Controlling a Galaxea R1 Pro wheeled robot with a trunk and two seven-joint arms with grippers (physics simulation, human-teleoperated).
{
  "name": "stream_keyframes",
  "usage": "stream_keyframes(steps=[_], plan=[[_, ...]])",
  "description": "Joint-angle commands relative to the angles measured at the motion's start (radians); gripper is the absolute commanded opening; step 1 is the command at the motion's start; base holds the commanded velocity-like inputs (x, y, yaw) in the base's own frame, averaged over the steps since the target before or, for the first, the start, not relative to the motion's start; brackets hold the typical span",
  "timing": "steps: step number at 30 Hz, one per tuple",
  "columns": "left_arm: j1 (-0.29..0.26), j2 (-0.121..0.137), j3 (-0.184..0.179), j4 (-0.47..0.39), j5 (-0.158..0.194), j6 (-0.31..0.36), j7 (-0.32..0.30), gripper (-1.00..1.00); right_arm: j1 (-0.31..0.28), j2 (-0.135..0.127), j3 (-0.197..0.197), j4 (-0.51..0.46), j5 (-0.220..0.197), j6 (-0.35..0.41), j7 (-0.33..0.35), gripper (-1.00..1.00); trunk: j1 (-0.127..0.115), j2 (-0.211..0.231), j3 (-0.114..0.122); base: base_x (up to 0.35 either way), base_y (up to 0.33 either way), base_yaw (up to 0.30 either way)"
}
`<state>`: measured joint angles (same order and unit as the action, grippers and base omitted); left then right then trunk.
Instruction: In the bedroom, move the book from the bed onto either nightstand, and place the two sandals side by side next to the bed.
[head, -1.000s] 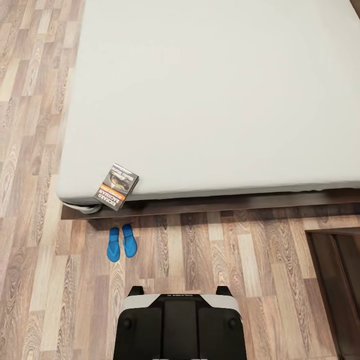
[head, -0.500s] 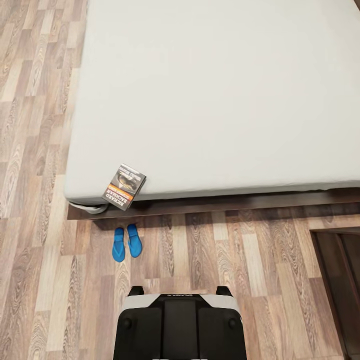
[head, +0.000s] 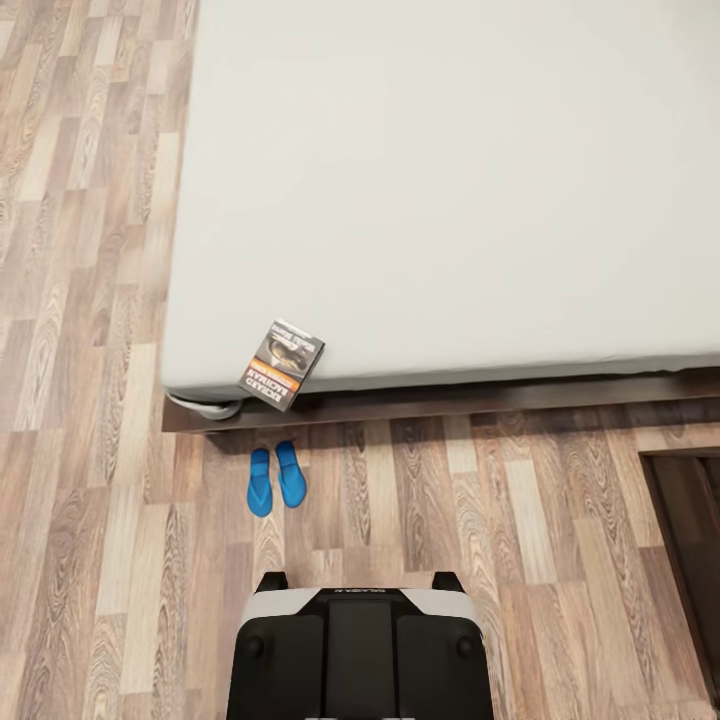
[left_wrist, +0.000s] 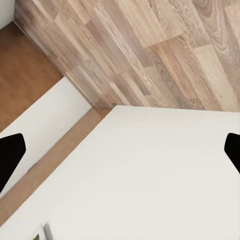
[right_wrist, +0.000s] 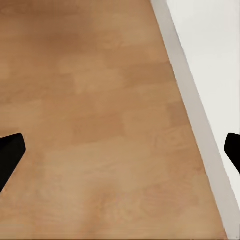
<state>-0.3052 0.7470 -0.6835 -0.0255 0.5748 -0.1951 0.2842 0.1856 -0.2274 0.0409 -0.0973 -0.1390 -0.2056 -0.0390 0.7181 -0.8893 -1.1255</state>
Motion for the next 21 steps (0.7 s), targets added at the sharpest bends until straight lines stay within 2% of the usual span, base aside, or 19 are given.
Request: stream_keyframes(steps=[1, 2, 3, 7, 10, 15, 21], plan=[[0.001, 0.000, -0.008, -0.001, 0.008, -0.001, 0.003, 1.00, 0.001, 0.000, -0.012, -0.008, -0.010, -0.001, -0.002, 1.00, 0.000, -0.001, 0.000, -0.033, 0.269, 0.000], [0.002, 0.000, -0.008, -0.001, 0.008, -0.001, 0.003, 1.00, 0.001, 0.000, -0.031, -0.014, -0.010, -0.001, -0.002, 1.00, 0.000, -0.001, 0.000, -0.026, 0.271, 0.000], [0.002, 0.000, -0.008, -0.001, 0.008, -0.001, 0.003, 1.00, 0.001, 0.000, -0.031, -0.014, -0.010, -0.001, -0.002, 1.00, 0.000, -0.001, 0.000, -0.026, 0.271, 0.000], [0.009, 0.000, -0.008, -0.002, 0.008, 0.000, 0.003, 1.00, 0.000, -0.001, -0.113, -0.037, -0.010, -0.002, -0.002, 1.00, 0.000, -0.001, 0.000, -0.015, 0.276, 0.000], [0.011, 0.000, -0.008, -0.002, 0.008, 0.000, 0.003, 1.00, -0.001, -0.002, -0.154, -0.051, -0.009, -0.003, -0.002, 1.00, 0.000, -0.001, 0.000, -0.007, 0.280, 0.000], [0.013, 0.000, -0.008, -0.002, 0.008, 0.000, 0.003, 1.00, -0.002, -0.001, -0.183, -0.068, -0.005, -0.003, -0.002, 1.00, 0.000, -0.001, 0.000, -0.003, 0.286, 0.000], [0.013, 0.000, -0.008, -0.002, 0.008, 0.000, 0.003, 1.00, -0.003, 0.003, -0.187, -0.074, 0.000, -0.002, -0.002, 1.00, 0.000, -0.001, 0.000, 0.039, 0.293, 0.000]])
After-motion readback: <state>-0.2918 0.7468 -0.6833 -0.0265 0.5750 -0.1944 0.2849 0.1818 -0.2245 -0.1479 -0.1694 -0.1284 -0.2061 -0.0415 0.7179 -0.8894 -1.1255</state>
